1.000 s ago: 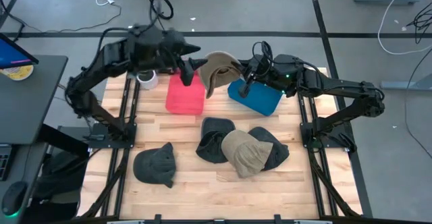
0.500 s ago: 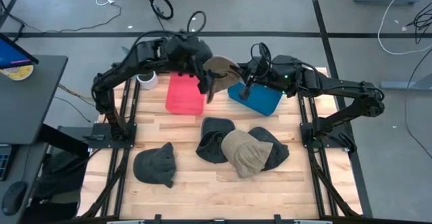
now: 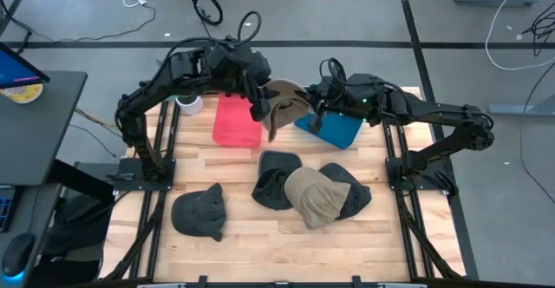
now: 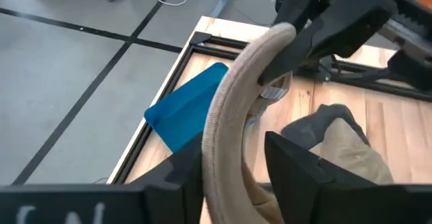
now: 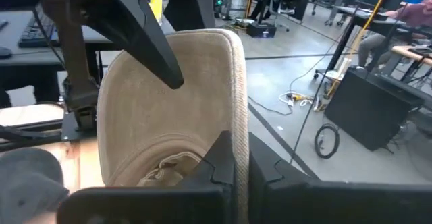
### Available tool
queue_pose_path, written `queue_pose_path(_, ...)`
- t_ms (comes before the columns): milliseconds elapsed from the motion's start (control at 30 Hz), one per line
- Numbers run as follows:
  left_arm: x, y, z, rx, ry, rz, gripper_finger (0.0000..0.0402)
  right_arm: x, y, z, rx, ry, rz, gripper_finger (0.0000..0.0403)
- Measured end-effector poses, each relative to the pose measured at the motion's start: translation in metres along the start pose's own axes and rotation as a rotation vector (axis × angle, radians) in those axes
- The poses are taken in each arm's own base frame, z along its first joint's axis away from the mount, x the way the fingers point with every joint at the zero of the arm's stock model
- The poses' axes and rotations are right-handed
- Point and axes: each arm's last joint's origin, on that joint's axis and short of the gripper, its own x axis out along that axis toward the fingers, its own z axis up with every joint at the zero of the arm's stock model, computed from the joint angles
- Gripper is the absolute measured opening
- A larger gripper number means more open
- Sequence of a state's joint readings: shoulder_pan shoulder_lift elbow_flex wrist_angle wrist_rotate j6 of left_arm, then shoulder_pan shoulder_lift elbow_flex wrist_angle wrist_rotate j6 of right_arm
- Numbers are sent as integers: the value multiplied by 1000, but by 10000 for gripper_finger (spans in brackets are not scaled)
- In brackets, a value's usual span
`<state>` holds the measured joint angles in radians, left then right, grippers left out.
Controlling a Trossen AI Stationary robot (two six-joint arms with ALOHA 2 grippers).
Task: Pick & Place hat
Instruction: Put the left brown cap into the red bin
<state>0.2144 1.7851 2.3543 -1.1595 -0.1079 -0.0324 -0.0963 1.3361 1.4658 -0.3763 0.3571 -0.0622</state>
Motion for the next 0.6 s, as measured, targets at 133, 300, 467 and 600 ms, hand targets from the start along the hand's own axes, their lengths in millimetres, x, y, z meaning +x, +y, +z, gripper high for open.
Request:
queue_pose_path(133, 1, -2, 0, 8, -5, 26, 98, 0, 0, 0, 3, -1, 11, 8)
queue_pose_path(300, 0, -2, 1, -1, -10, 33, 19, 0, 0, 0, 15, -2, 14, 7)
queue_pose_path(467, -1, -2, 0, 3, -8, 39, 15, 0, 1, 0, 58, -2, 60, 15)
queue_pose_path(600, -3, -5, 0, 74, -6, 91, 13, -1, 2, 0, 109, 7, 104, 57)
